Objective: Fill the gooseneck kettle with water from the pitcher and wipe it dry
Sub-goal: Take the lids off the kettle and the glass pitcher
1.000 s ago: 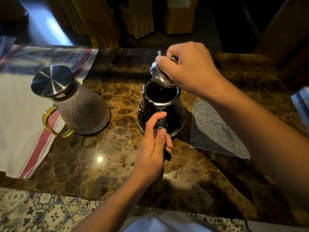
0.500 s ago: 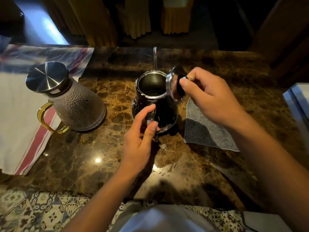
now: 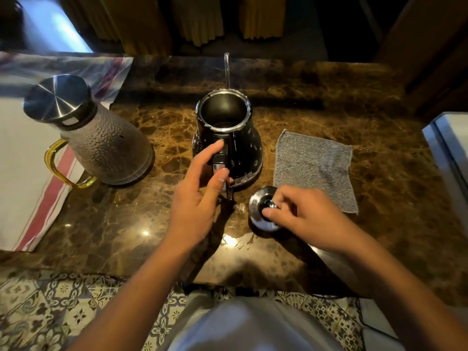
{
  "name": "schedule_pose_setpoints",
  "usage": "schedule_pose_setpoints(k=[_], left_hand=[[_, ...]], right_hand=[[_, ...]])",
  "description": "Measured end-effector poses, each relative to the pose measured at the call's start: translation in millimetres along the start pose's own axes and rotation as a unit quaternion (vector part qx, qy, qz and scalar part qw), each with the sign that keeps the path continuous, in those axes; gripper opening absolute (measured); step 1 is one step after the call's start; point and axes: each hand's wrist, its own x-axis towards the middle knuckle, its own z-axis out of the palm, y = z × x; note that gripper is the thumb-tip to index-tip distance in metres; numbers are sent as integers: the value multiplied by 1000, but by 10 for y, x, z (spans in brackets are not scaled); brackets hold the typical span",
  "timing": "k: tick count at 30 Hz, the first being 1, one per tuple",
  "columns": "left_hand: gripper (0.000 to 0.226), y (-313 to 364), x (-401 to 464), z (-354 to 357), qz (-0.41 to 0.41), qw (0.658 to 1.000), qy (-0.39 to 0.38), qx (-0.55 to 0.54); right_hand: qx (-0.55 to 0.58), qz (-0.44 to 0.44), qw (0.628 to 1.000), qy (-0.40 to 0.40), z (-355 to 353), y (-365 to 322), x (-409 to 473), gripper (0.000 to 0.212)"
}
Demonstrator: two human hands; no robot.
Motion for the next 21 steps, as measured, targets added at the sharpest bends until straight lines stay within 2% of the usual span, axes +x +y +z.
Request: schedule_pose_setpoints(k=[8, 21], left_hand=[[46, -7, -38, 3, -4, 1000, 18, 8], [45, -38, 6, -23, 15, 999, 5, 36]], right_hand=[[-20, 39, 998, -53, 292, 63, -85, 27], [-35, 65, 995, -64, 386, 114, -91, 32]])
